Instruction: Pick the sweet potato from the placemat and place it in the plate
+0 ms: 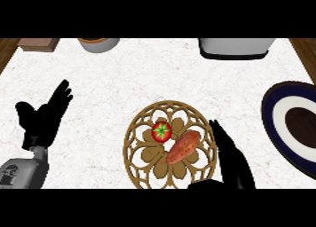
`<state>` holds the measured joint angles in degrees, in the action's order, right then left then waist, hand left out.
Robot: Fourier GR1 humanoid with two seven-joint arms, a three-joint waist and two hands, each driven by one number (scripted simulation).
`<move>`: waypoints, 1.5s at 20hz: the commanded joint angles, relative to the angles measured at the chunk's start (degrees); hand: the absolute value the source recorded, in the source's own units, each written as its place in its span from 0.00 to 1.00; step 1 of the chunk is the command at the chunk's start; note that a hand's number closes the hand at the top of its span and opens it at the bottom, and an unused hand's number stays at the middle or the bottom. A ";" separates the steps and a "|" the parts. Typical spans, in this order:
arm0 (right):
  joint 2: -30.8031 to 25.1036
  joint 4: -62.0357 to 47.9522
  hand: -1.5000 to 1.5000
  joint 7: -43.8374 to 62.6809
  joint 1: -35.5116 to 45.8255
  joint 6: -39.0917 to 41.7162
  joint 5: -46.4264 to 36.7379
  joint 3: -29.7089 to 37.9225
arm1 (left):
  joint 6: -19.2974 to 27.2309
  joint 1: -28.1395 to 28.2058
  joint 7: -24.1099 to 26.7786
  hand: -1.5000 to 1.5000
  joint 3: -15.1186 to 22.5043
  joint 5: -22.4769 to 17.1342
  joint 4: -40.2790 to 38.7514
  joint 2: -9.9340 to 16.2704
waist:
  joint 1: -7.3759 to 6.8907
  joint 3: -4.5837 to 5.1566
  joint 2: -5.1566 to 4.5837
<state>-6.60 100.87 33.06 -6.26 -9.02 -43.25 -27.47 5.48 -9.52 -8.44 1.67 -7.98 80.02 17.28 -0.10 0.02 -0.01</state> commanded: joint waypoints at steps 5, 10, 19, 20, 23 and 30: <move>3.62 -5.42 0.00 4.85 6.58 7.67 0.19 1.32 | -2.70 1.03 -0.83 0.50 -2.73 0.75 0.60 0.09 | 0.00 -0.02 0.03; 4.72 -7.13 0.00 5.50 6.92 8.75 -0.81 2.14 | -0.91 -2.69 -1.16 0.50 -1.45 4.49 -1.73 -3.72 | 0.21 -0.02 0.00; 6.56 -15.77 0.00 5.73 13.15 8.99 -3.31 3.85 | -5.53 -3.38 4.36 0.50 -5.99 3.94 -7.56 -2.88 | 0.23 0.00 -0.05; 6.57 -17.75 0.00 7.84 16.20 8.09 -1.33 2.62 | -3.23 -4.57 2.51 0.50 -5.08 5.12 -7.36 -4.81 | 0.13 -0.01 -0.05; 6.59 -18.02 0.00 3.47 11.40 8.73 -3.13 2.58 | -7.01 3.33 3.32 0.50 -5.72 3.55 -0.58 -3.15 | -0.01 -0.02 0.04; 6.56 -22.12 1.00 -2.21 12.43 7.45 -1.64 -2.77 | -4.84 1.33 2.22 0.50 -4.81 5.99 -2.18 -4.98 | -0.08 -0.03 -0.02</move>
<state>-0.98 82.76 35.32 8.19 2.38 -44.46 -25.67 1.31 -9.69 -8.29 -3.19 -2.51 79.18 12.72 0.13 0.42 0.48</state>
